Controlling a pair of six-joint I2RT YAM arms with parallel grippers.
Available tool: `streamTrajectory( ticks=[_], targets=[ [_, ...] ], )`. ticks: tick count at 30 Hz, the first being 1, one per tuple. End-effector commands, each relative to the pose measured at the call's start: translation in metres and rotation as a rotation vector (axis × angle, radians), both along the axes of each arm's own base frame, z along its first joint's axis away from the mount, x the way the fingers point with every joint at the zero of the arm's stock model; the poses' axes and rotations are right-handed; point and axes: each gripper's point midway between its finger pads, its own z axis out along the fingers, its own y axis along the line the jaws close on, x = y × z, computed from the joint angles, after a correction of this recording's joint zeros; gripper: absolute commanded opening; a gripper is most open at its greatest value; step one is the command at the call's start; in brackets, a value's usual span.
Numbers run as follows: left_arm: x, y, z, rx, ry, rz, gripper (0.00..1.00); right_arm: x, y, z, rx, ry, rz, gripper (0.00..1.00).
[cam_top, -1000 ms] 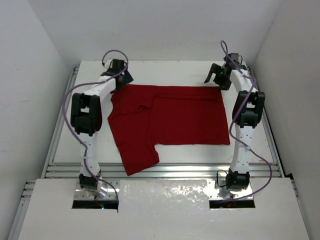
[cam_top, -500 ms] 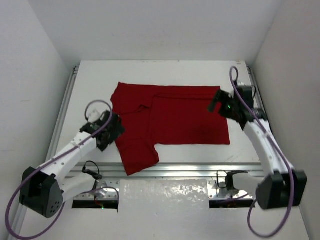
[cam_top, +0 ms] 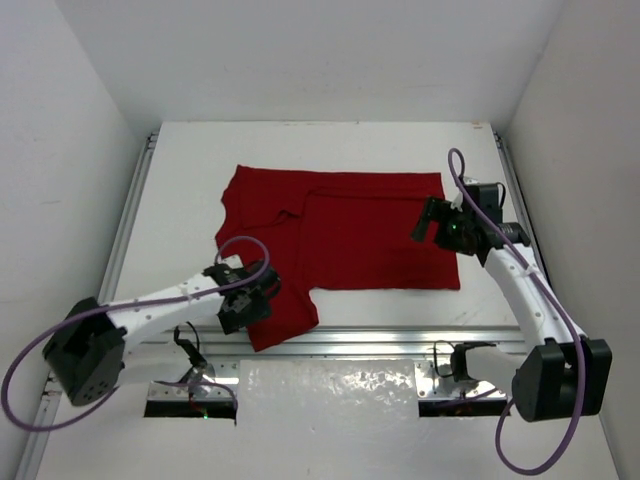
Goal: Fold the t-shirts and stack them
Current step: Grap the side of the flattened tshirt closest away from the robot with both arms
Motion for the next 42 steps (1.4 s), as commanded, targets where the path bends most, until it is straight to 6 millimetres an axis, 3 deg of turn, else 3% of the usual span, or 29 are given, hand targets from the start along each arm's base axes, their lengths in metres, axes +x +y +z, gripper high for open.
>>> streamTrajectory(
  ticks=[1,4,10,12,14,15,17,21,22,25,26,29,37,38,39,42],
  targets=[
    [-0.005,-0.013,-0.004,0.056,0.047,-0.011,0.61,0.009,0.006,0.021,0.011,-0.057,0.050,0.99],
    [-0.004,-0.011,-0.009,0.098,0.051,-0.013,0.61,0.008,0.008,0.030,0.018,-0.086,0.067,0.99],
    [0.027,-0.030,-0.037,0.102,-0.018,-0.052,0.64,0.004,0.008,0.040,0.019,-0.135,0.079,0.99],
    [0.043,-0.032,-0.037,0.126,-0.075,-0.041,0.63,0.004,0.010,0.042,0.029,-0.144,0.089,0.99],
    [0.052,-0.029,-0.035,0.156,-0.111,-0.030,0.55,0.004,0.012,0.043,0.036,-0.152,0.094,0.99],
    [0.061,-0.030,-0.026,0.163,-0.155,-0.026,0.40,0.004,0.013,0.043,0.041,-0.153,0.096,0.99],
    [0.070,-0.030,-0.016,0.164,-0.202,-0.025,0.28,0.004,0.014,0.045,0.045,-0.160,0.101,0.99],
    [0.096,-0.026,0.001,0.164,-0.267,-0.030,0.19,0.004,0.013,0.047,0.042,-0.174,0.094,0.99],
    [0.100,-0.025,0.002,0.165,-0.267,-0.028,0.20,0.004,0.013,0.048,0.041,-0.174,0.095,0.99],
    [0.103,-0.022,0.005,0.155,-0.263,-0.023,0.41,0.004,0.013,0.046,0.043,-0.168,0.097,0.99],
    [0.100,-0.021,0.005,0.149,-0.261,-0.024,0.61,0.004,0.013,0.045,0.043,-0.165,0.099,0.99],
    [0.091,-0.015,0.006,0.140,-0.260,-0.013,0.98,0.004,0.015,0.045,0.052,-0.166,0.105,0.99],
    [0.082,0.006,0.024,0.171,-0.316,0.059,0.99,0.003,0.018,0.045,0.061,-0.171,0.117,0.99],
    [0.080,0.009,0.021,0.184,-0.311,0.068,0.96,0.003,0.018,0.044,0.063,-0.171,0.120,0.99],
    [0.075,0.011,0.015,0.188,-0.301,0.073,0.84,0.002,0.019,0.043,0.065,-0.171,0.124,0.99],
    [0.072,0.007,0.001,0.158,-0.293,0.065,0.68,0.001,0.020,0.043,0.070,-0.172,0.130,0.99]
  ],
)
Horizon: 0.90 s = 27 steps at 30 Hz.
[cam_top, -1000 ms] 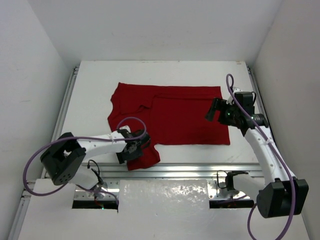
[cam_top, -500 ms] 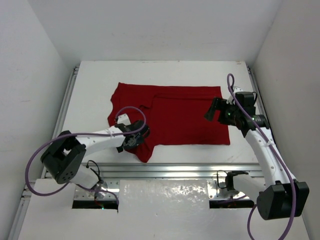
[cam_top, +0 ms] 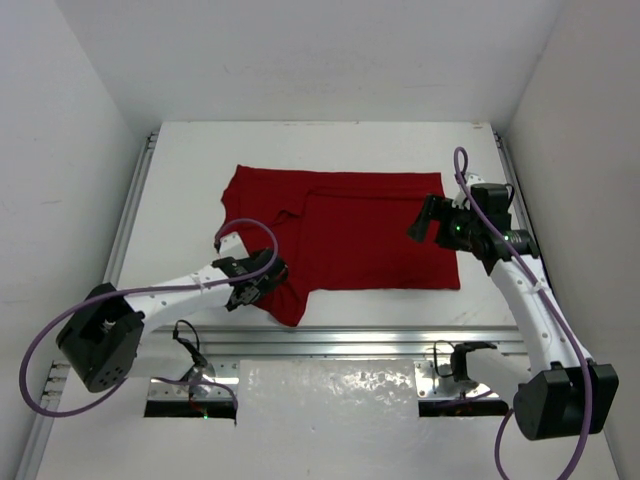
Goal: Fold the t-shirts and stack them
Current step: Grap the side of the flattened tshirt closest away from the robot with both arms
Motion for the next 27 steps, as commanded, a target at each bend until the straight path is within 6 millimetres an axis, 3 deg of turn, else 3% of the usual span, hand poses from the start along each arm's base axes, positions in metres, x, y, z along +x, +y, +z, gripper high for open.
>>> streamTrajectory(
  ticks=[1,3,10,12,13,14,15,19,21,23,25,26,27],
  targets=[
    [-0.005,0.002,-0.014,-0.006,-0.001,0.015,0.67,0.006,0.003,0.012,0.010,-0.067,0.023,0.99],
    [-0.005,0.002,-0.019,0.002,0.011,0.024,0.50,0.006,0.003,0.012,0.012,-0.066,0.022,0.99],
    [-0.006,0.001,-0.027,-0.029,-0.009,0.022,0.51,0.006,0.005,0.010,0.016,-0.060,0.031,0.99],
    [-0.004,-0.003,-0.020,-0.053,-0.048,-0.028,0.59,0.007,0.005,0.007,0.017,-0.057,0.031,0.99],
    [0.001,-0.009,-0.015,-0.073,-0.080,-0.053,0.67,0.007,0.005,0.007,0.020,-0.056,0.032,0.99],
    [0.002,-0.009,-0.011,-0.084,-0.095,-0.059,0.85,0.007,0.006,0.006,0.021,-0.053,0.036,0.99],
    [0.003,-0.009,-0.004,-0.095,-0.118,-0.059,0.91,0.007,0.006,0.005,0.019,-0.051,0.036,0.99],
    [0.000,-0.002,0.009,-0.084,-0.132,-0.024,0.92,0.006,0.006,0.004,0.019,-0.046,0.034,0.99],
    [-0.005,-0.001,0.011,-0.087,-0.122,-0.024,0.90,0.007,0.005,0.003,0.016,-0.048,0.034,0.99],
    [-0.010,-0.002,0.008,-0.100,-0.115,-0.029,0.76,0.006,0.005,0.002,0.015,-0.045,0.035,0.99],
    [-0.015,-0.006,0.004,-0.123,-0.093,-0.048,0.69,0.006,0.005,0.000,0.013,-0.041,0.033,0.99],
    [-0.019,-0.006,0.000,-0.125,-0.072,-0.059,0.46,0.006,0.005,0.000,0.015,-0.042,0.035,0.99],
    [-0.025,-0.005,-0.004,-0.121,-0.038,-0.062,0.38,0.006,0.006,0.000,0.015,-0.041,0.037,0.99]
  ],
)
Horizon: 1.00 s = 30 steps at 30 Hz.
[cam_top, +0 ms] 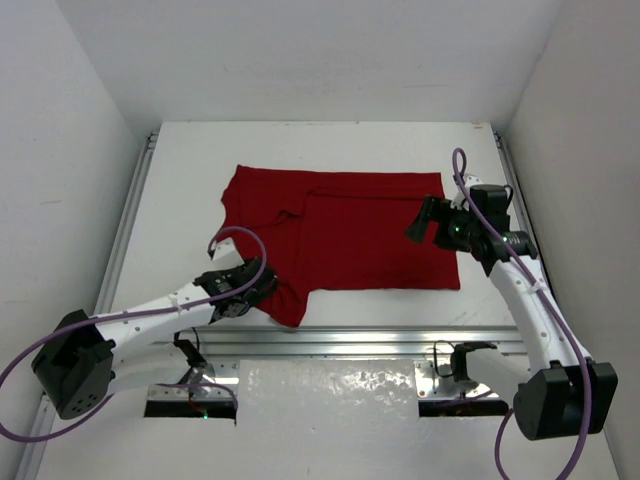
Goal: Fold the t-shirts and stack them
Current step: Grap the side of the flattened tshirt closest away from the robot with both arms
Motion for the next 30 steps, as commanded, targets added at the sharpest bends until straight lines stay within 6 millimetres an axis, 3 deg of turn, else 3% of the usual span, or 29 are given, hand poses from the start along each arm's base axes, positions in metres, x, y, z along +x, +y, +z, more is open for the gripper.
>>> streamTrajectory(
  ticks=[1,5,10,18,22,30],
  targets=[
    [-0.012,-0.003,-0.005,-0.015,0.054,-0.022,0.36,0.006,0.002,0.003,-0.002,-0.032,0.019,0.99],
    [-0.019,0.003,-0.017,0.023,0.105,-0.023,0.36,0.005,0.002,0.004,-0.001,-0.037,0.024,0.99],
    [-0.013,-0.001,-0.030,0.072,0.146,-0.047,0.40,0.005,0.004,0.004,0.006,-0.041,0.032,0.99],
    [0.004,0.010,-0.031,0.109,0.130,-0.027,0.40,0.004,0.006,0.004,0.014,-0.045,0.038,0.99],
    [0.011,0.005,-0.027,0.104,0.104,-0.056,0.46,0.005,0.006,0.004,0.014,-0.047,0.038,0.99],
    [0.016,0.002,-0.017,0.093,0.072,-0.080,0.46,0.006,0.006,0.000,0.014,-0.034,0.039,0.99]
  ],
)
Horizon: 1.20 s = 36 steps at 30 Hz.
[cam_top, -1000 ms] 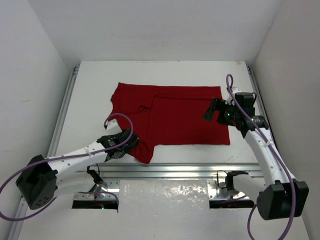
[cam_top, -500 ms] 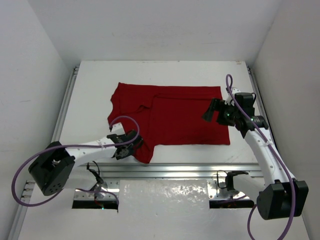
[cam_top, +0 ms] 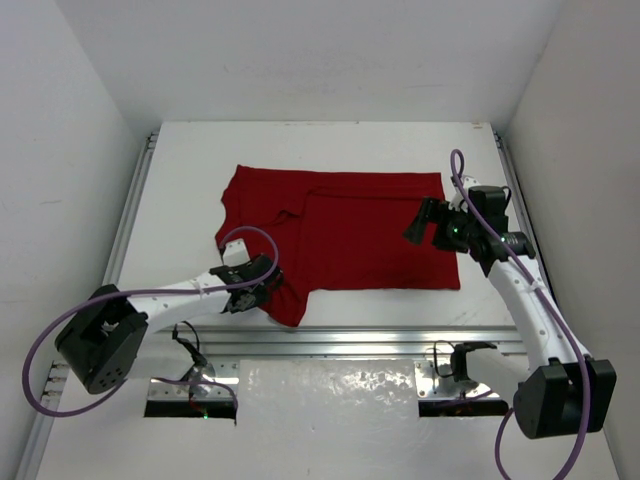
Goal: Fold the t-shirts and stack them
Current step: Grap the side of the flattened tshirt closest away from the robot with both arms
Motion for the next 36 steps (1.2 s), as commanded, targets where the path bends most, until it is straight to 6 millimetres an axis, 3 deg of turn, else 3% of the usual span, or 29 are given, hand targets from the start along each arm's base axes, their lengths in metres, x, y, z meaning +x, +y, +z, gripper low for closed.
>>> streamTrajectory(
  ticks=[1,10,13,16,18,20,24,29,34,36],
  targets=[
    [0.018,-0.008,0.016,-0.034,-0.076,-0.008,0.46,0.007,0.002,0.005,-0.002,-0.039,0.021,0.99],
    [0.017,-0.004,-0.011,-0.012,-0.020,0.000,0.39,0.005,0.002,0.008,-0.002,-0.046,0.025,0.99],
    [0.017,-0.004,-0.010,-0.015,-0.024,0.003,0.31,0.005,0.002,0.009,-0.006,-0.048,0.025,0.99],
    [0.016,-0.003,-0.010,-0.019,-0.018,0.007,0.00,0.006,0.000,0.007,-0.014,-0.045,0.016,0.99],
    [0.010,-0.004,-0.008,-0.035,-0.010,0.008,0.00,0.006,-0.001,0.006,-0.018,-0.044,0.009,0.99],
    [0.004,-0.010,-0.002,-0.059,-0.020,0.008,0.00,0.006,-0.004,0.001,-0.026,-0.025,-0.007,0.99],
    [-0.012,-0.019,0.030,-0.138,-0.076,0.005,0.00,0.002,-0.015,-0.015,-0.060,0.037,-0.078,0.99],
    [-0.025,-0.024,0.061,-0.231,-0.120,-0.001,0.00,-0.010,-0.039,-0.050,-0.120,0.152,-0.219,0.99],
    [-0.026,-0.027,0.087,-0.264,-0.168,-0.066,0.00,-0.027,-0.068,-0.088,-0.069,0.233,-0.396,0.98],
    [-0.024,-0.027,0.099,-0.274,-0.198,-0.093,0.00,-0.026,-0.083,-0.093,-0.089,0.231,-0.457,0.96]
  ],
)
